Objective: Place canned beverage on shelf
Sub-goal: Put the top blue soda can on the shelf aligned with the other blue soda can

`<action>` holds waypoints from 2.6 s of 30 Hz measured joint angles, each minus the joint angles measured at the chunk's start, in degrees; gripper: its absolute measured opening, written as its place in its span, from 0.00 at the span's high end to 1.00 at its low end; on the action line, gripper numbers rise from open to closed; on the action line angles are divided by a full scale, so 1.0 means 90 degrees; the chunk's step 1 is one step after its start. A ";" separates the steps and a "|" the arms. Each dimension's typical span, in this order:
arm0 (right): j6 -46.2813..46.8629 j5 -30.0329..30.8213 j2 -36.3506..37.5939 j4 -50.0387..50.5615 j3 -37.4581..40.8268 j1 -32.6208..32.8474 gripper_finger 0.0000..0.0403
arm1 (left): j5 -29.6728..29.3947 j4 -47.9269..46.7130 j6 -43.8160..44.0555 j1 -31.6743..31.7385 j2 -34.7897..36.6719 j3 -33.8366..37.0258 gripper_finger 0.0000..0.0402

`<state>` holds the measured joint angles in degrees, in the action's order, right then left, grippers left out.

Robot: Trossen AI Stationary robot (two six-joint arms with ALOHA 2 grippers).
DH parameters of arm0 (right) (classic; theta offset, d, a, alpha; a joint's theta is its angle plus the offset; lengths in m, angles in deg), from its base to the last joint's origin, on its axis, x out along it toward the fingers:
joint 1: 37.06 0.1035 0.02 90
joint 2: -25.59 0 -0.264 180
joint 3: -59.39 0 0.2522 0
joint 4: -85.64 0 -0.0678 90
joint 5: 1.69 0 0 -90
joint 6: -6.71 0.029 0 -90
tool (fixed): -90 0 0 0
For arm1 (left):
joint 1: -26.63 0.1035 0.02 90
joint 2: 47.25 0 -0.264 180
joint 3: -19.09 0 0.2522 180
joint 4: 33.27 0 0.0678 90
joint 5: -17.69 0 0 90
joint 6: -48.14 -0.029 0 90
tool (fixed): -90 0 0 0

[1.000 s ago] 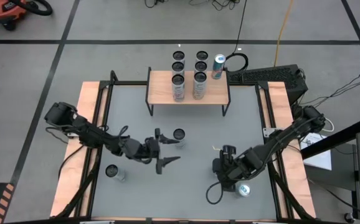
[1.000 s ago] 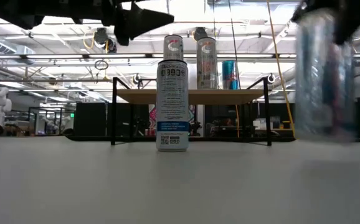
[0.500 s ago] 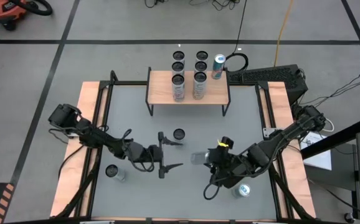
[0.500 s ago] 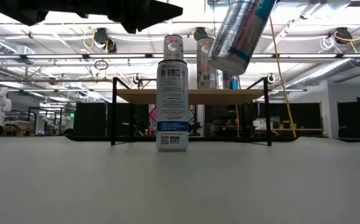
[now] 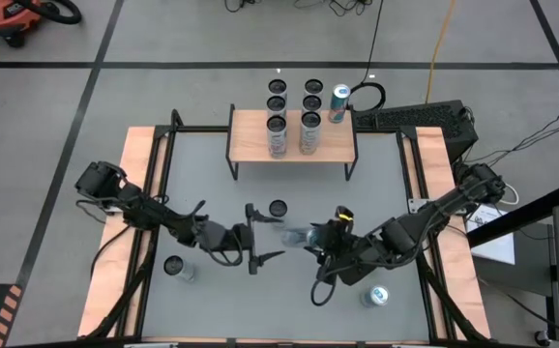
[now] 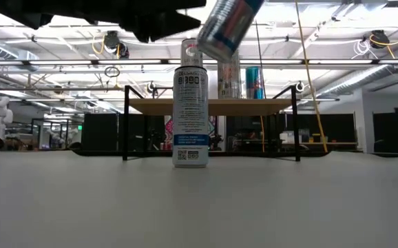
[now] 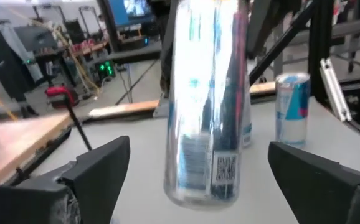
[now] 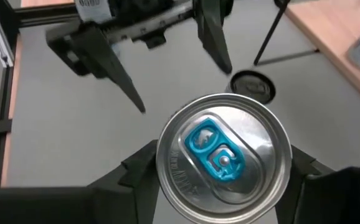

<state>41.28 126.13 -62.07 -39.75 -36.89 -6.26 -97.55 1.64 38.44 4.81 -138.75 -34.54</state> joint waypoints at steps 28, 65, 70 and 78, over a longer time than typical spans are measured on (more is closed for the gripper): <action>-0.1233 -0.0031 0.0000 -0.1245 -0.0002 -0.0308 0.54 | -0.0522 -0.0253 0.0077 0.0000 0.0000 0.0006 0.44; -0.4789 -0.1923 -0.0052 -0.2266 -0.0005 0.0214 0.27 | 0.3144 -0.0311 0.1658 -0.0029 0.0000 0.0013 0.44; -0.5372 -0.2450 -0.0238 -0.2703 -0.0005 0.0165 0.28 | 0.3166 -0.0328 0.1662 -0.0027 0.0000 0.0013 0.44; -0.5616 -0.2538 -0.0599 -0.2881 -0.0005 0.0112 0.33 | 0.3306 -0.0396 0.1667 -0.0032 0.0000 0.0013 0.44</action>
<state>-9.26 103.29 -67.46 -65.68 -36.94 -5.25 -67.80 -1.93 53.44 4.52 -138.75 -34.42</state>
